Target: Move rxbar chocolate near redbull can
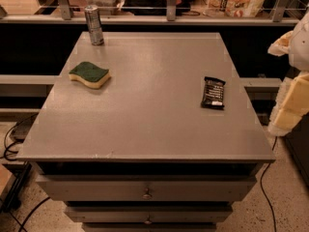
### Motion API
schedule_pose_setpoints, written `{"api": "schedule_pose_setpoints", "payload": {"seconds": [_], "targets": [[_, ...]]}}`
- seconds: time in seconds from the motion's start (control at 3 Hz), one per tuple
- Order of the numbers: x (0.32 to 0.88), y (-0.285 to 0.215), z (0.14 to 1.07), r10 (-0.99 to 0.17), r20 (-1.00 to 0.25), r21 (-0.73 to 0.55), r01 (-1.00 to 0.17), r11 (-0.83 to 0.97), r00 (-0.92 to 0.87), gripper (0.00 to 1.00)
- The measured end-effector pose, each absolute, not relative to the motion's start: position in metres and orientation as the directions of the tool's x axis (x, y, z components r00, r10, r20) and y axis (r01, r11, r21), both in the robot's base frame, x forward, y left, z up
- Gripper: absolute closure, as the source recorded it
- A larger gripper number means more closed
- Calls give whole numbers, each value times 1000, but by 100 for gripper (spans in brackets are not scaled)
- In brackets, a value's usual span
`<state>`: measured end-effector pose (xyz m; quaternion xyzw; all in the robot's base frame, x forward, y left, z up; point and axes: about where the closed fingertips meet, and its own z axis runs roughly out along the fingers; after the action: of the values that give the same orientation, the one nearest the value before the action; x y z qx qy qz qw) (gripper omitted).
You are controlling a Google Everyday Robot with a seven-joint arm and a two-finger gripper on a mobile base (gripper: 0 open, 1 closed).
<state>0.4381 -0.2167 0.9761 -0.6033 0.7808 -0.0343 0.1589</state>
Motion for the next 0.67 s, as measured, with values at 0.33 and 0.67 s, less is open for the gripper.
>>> {"api": "schedule_pose_setpoints", "payload": {"seconds": [0.33, 0.67], "targets": [[438, -217, 976, -953, -207, -245, -931, 270, -221, 0], [446, -218, 974, -943, -272, -227, -940, 256, -192, 0]]}}
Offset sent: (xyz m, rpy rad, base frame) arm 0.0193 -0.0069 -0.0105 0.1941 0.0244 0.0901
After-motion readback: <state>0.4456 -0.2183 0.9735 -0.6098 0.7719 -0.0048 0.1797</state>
